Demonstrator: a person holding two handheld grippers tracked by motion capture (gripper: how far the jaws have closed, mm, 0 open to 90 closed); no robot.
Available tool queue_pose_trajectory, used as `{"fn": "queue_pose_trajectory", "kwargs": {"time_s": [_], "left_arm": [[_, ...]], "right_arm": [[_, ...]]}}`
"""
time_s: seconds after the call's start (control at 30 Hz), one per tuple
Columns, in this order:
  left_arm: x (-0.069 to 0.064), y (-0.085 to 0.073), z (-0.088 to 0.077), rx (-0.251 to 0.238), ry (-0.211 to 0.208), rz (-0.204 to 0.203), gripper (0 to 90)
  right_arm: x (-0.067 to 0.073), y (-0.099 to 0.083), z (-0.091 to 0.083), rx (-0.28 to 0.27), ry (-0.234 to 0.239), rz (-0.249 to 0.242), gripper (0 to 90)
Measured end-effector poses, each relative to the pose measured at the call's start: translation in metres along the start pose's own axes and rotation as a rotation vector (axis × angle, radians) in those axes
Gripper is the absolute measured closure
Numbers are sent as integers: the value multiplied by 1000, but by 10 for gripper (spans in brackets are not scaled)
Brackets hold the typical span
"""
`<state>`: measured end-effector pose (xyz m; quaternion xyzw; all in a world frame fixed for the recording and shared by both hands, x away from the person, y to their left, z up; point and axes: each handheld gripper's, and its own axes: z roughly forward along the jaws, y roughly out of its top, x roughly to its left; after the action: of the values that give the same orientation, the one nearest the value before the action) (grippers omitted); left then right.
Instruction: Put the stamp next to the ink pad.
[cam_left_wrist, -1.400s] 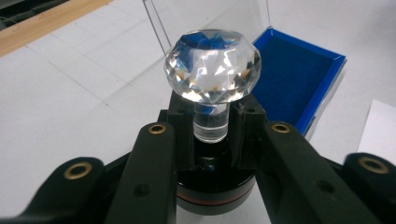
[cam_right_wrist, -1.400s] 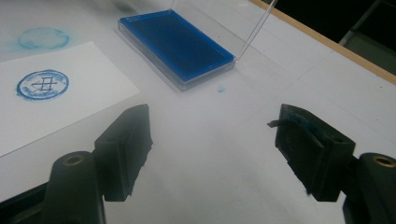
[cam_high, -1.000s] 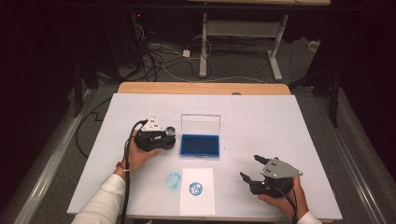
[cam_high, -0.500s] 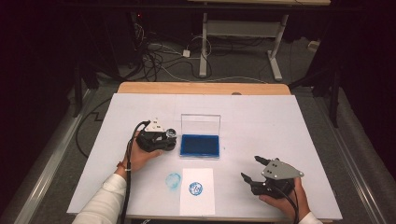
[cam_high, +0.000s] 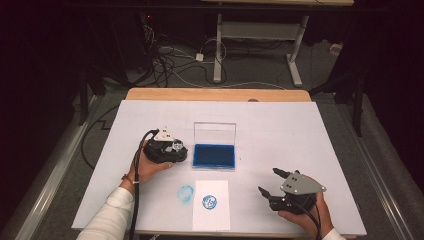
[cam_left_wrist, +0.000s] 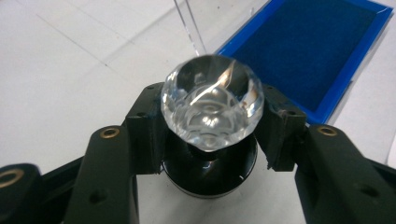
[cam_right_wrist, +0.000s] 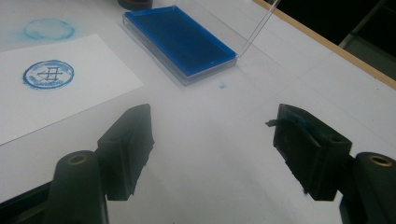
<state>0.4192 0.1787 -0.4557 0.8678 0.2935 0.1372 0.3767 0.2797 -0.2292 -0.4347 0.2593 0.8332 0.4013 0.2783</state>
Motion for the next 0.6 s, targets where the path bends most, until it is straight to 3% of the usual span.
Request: {"fn": "queue_pose_trajectory", "kwargs": {"time_s": [0.27, 0.6], "left_arm": [[-5, 4, -6, -32, 45, 20, 372], [-8, 6, -10, -79, 83, 6, 167]], "right_arm": [[1, 0, -1, -4, -1, -5, 286], [1, 1, 0, -1, 1, -6, 284]]}}
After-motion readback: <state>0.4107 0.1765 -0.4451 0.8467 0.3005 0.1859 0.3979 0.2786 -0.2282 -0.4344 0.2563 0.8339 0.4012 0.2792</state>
